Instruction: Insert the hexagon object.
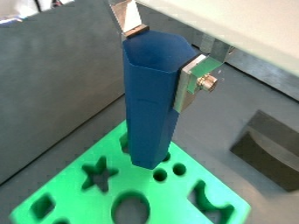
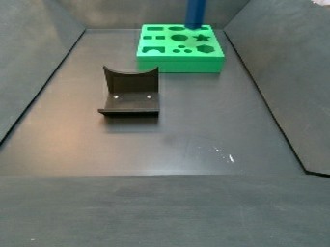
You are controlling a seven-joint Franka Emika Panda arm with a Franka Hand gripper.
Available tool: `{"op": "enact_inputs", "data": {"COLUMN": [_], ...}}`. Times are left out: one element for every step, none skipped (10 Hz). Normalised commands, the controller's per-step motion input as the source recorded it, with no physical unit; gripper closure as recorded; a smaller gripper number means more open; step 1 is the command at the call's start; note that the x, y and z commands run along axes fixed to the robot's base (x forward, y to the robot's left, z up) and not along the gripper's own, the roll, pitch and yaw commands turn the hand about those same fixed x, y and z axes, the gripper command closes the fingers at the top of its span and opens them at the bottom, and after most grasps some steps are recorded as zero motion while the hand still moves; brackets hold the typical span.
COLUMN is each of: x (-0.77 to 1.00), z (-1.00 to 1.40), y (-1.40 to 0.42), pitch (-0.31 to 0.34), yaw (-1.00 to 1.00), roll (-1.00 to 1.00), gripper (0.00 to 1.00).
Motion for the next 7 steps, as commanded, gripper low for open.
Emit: {"op": "enact_inputs", "data": {"x": [-0.64,-0.36,0.00,-0.02,0.00,0.00,-0.15], "z": [-0.64,-0.52,-0.36,-0.11,-0.29,-0.42,-0.37], "y": [0.32,0.14,0.00,0.00,0.03,0.07,0.05], "pitch": [-0.204,-0.136,-0.067,-0.074,-0.017,0.000,-0.021], "yaw": [-0.06,0.00,0.09,0.02,0.12,0.09,0.01], "roll": [-0.01,0.00,0.00,-0.09,0.00,0.14,0.05], "gripper": [1.00,1.00,1.00,1.00,1.00,1.00,1.00]}}
